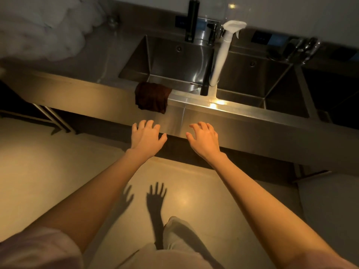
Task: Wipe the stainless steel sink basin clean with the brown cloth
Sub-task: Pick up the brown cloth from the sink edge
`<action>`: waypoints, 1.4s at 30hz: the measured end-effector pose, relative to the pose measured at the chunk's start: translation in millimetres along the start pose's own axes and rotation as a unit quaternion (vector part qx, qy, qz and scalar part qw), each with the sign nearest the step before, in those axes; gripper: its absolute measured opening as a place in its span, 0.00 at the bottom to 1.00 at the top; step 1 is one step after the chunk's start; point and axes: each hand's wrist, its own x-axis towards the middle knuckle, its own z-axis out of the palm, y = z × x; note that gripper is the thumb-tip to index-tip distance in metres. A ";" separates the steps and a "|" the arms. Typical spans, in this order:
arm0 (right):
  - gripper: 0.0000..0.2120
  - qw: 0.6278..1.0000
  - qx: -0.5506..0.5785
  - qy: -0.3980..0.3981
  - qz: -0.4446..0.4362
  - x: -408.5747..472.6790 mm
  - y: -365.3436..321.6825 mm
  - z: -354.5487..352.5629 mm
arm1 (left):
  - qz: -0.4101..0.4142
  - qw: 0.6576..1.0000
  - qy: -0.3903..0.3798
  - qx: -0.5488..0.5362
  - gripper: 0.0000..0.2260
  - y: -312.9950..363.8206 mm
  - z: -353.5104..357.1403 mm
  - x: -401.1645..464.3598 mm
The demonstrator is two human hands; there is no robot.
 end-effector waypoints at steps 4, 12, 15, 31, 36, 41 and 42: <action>0.22 1.000 -0.001 -0.003 -0.024 50.1 -9.7 -10.5 | -0.017 1.000 0.004 0.007 0.22 -4.8 -1.5 35.1; 0.23 0.998 -0.005 -0.050 -0.042 103.0 -27.7 5.8 | -0.025 0.999 -0.021 -0.035 0.22 -42.6 10.4 81.1; 0.22 0.998 0.001 -0.055 -0.030 122.9 -38.6 16.4 | -0.023 0.998 -0.028 -0.041 0.21 -59.4 15.9 99.1; 0.25 0.999 0.015 -0.018 0.036 254.7 -135.0 79.7 | 0.083 0.997 -0.005 -0.003 0.19 -194.2 5.8 234.2; 0.26 0.998 0.012 -0.014 0.059 270.5 -137.2 90.7 | 0.134 0.990 0.000 -0.039 0.18 -199.1 8.8 258.9; 0.36 0.998 -0.011 -0.040 0.047 293.0 -127.7 87.2 | 0.141 0.989 -0.006 -0.047 0.20 -194.6 11.3 289.6; 0.38 0.997 -0.013 -0.060 0.047 297.3 -126.0 87.0 | 0.145 0.988 -0.007 -0.048 0.20 -193.9 12.0 296.4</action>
